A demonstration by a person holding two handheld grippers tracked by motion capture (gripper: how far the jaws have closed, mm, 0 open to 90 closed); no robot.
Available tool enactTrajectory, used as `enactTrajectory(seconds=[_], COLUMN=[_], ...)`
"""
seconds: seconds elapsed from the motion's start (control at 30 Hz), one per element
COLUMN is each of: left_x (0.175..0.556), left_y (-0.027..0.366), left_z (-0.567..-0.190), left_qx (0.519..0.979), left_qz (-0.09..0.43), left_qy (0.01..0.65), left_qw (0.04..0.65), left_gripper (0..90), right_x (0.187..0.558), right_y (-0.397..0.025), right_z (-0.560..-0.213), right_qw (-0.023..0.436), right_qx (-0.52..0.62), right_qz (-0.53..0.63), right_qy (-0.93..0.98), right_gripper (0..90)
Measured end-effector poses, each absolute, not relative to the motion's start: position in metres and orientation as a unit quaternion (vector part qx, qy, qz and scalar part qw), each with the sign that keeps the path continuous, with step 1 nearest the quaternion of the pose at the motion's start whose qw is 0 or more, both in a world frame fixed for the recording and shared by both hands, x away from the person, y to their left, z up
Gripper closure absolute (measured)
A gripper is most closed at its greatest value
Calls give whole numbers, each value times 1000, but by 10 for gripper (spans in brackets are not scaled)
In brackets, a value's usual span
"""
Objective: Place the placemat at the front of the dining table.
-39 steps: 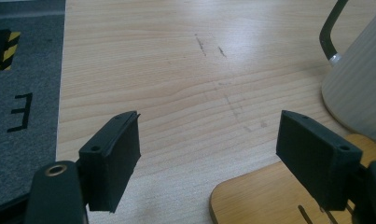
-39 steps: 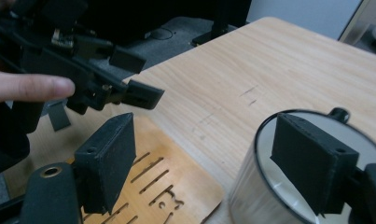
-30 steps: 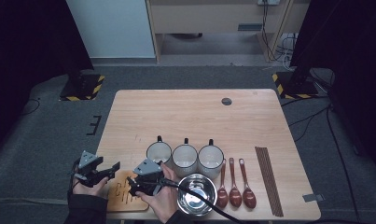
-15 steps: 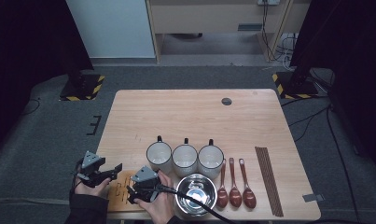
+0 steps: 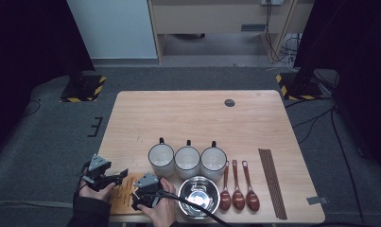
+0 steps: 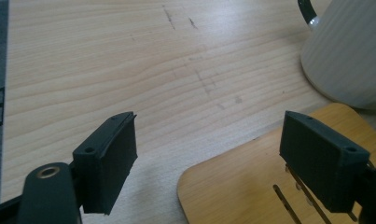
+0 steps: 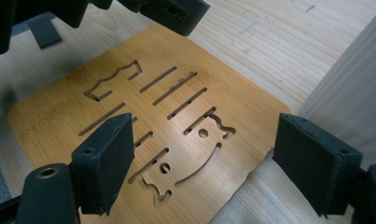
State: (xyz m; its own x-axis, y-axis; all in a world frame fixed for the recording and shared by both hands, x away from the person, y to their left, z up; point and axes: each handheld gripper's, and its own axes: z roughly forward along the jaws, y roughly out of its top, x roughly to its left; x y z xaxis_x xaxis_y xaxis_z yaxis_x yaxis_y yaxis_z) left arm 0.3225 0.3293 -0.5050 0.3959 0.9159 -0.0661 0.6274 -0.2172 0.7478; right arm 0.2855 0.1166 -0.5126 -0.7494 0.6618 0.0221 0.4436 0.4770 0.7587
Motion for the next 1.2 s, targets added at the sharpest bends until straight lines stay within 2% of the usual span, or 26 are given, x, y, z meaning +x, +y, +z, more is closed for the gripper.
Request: enactTrajectory(seconds=[0.27, 0.43, 0.53, 1.2], left_x=[323, 323, 324, 326], left_y=[324, 320, 317, 309], left_z=[-509, -513, -515, -521], left_qx=[763, 767, 773, 788], left_qz=[185, 165, 151, 144], left_qy=[510, 517, 515, 505], left_qw=[352, 343, 338, 322], left_gripper=[147, 89, 86, 63], right_x=[286, 287, 287, 288], right_y=[117, 117, 117, 117], right_z=[-517, -520, -521, -523], right_qw=[136, 134, 134, 132], right_qx=[328, 330, 330, 338], right_qz=[378, 368, 366, 361], right_qy=[855, 859, 860, 859], right_gripper=[188, 186, 186, 178])
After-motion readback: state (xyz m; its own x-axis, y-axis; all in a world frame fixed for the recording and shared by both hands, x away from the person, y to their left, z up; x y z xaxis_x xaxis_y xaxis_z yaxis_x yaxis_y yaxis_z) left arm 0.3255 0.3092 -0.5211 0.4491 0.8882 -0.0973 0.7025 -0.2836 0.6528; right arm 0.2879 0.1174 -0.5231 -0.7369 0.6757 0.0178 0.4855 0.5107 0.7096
